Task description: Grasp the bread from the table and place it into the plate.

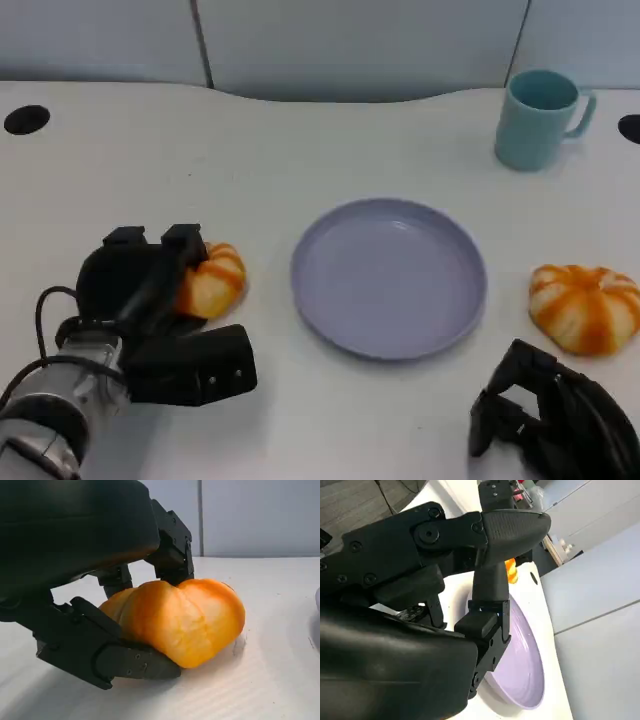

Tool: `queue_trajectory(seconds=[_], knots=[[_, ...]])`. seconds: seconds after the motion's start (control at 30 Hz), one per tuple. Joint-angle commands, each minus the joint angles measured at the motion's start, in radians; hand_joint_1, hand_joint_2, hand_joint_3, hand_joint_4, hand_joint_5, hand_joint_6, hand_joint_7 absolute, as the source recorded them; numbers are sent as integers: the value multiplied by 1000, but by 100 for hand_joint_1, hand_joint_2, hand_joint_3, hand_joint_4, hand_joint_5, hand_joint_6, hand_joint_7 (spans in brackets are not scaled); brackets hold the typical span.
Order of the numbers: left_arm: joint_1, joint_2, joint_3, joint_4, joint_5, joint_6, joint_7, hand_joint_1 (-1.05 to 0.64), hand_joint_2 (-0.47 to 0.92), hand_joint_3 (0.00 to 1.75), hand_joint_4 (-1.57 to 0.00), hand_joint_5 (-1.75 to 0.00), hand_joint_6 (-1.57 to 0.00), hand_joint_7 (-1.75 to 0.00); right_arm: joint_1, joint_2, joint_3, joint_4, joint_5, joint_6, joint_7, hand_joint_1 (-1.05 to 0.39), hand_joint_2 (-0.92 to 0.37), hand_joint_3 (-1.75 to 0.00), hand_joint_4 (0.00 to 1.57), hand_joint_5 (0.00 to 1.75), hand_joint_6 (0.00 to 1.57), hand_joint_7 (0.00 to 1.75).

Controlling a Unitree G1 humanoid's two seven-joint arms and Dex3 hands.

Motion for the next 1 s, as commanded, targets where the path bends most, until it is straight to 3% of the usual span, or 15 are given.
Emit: queue_trajectory(seconds=[0.03, 0.17, 0.2, 0.27, 0.3, 0.33, 0.43, 1.0], knots=[[0, 11, 3, 7, -6, -1, 17, -18, 79, 69, -81, -175, -62, -175, 6, -15, -10, -12, 11, 7, -5, -60, -92, -33, 71, 175, 62, 150], [0, 10, 3, 8, -6, -1, 18, -18, 78, 70, -81, -175, -62, -175, 6, -15, -10, -12, 11, 8, -5, -60, -92, -33, 71, 175, 62, 150], [-7, 27, 29, -9, -35, -53, 6, -18, 78, 70, -81, -175, -62, -175, -2, -15, -11, -2, 9, 5, -5, -60, -92, -33, 71, 175, 62, 150], [-16, 49, 63, -28, -71, -121, -10, -13, 61, 95, -83, -175, -63, -175, -12, -16, -12, 11, 7, 3, -5, -61, -92, -32, 72, 175, 62, 149], [-19, 70, 86, -69, -94, -168, -6, -12, 58, 99, -83, -175, -63, -175, -15, -16, -14, 17, 9, 0, -3, -62, -92, -32, 72, 175, 62, 149], [-104, 20, 48, -155, -77, -235, -79, -10, 54, 99, -82, -175, -64, -175, -22, -10, -11, 26, 10, -2, 2, -61, -92, -33, 72, 175, 62, 149], [-224, -57, -10, -288, -53, -322, -211, -25, 58, 104, -94, -175, -73, -175, -33, -2, -5, 43, 12, -6, 9, -60, -92, -32, 73, 175, 62, 148], [-211, -49, 1, -333, -75, -337, -341, -27, 66, 110, -98, -175, -76, -175, -38, -1, -8, 62, 1, -28, 22, -61, -92, -33, 72, 175, 62, 145]])
